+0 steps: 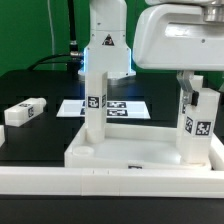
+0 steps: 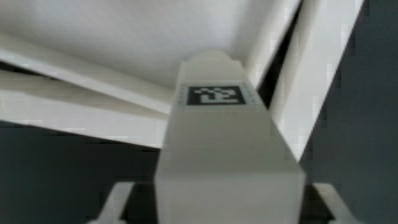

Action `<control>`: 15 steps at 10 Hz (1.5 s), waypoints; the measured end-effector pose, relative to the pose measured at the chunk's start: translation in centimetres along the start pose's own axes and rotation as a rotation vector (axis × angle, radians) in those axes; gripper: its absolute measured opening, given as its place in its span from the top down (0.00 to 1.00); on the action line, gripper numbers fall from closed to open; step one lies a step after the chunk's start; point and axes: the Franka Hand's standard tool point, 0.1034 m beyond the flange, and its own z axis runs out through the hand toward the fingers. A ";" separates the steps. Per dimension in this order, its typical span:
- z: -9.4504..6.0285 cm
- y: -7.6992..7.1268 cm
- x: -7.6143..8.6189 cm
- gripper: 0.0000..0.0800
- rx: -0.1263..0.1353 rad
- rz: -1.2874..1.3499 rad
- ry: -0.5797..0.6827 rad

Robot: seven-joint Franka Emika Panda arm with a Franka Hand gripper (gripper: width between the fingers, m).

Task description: Assemble desk

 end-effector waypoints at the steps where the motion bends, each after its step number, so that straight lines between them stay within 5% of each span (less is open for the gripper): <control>1: 0.0 0.0 0.0 0.64 0.000 0.043 0.000; 8: 0.1 0.0 -0.1 0.64 0.000 0.490 -0.002; 15: 0.3 -0.2 -0.2 0.64 0.031 1.203 -0.009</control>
Offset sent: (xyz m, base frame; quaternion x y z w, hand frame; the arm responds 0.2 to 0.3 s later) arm 0.0000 0.0000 0.0000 0.0000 0.0000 0.1938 0.9810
